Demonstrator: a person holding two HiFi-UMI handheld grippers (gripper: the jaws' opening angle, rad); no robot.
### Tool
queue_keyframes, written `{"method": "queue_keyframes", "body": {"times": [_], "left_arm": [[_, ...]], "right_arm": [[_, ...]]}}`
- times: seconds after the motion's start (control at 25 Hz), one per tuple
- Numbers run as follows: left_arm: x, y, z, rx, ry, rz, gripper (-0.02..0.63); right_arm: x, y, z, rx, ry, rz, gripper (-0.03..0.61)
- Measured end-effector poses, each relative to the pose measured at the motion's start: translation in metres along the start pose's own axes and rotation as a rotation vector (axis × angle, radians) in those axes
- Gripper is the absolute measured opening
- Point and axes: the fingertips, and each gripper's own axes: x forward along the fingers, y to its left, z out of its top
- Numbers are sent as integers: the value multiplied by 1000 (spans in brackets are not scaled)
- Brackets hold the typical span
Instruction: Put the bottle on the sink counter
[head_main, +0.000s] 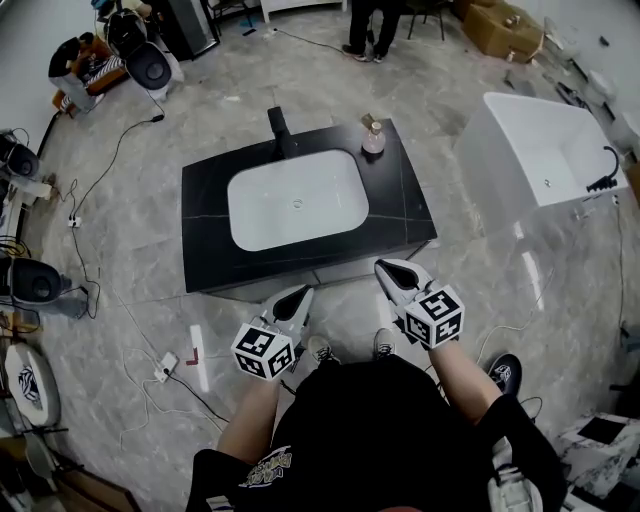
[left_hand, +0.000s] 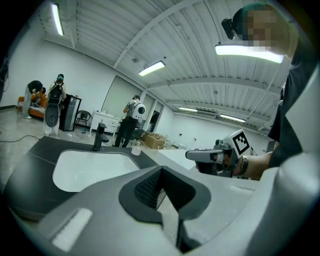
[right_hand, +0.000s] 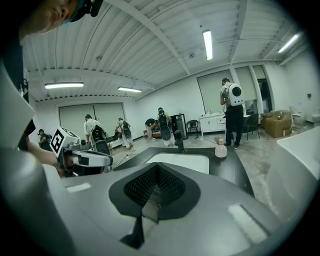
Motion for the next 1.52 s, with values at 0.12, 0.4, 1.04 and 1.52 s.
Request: {"method": "queue_keyframes", "body": {"times": [0.12,0.4,1.04,1.52], "left_arm": [[9,-15,-3,-2,5,17,0],[28,-47,-7,7,11,59,0],[51,-86,-15,-10,-21,141,0],[64,-95,-14,-16,-35,166,0]], "right_arm": [[-10,-8,-3,-2,5,27,26],[-31,-26,-10,14,-7,87,26],[-54,-55,-21,2,10,170,26],[-58,-67,-21,-9,20,200,26]]}}
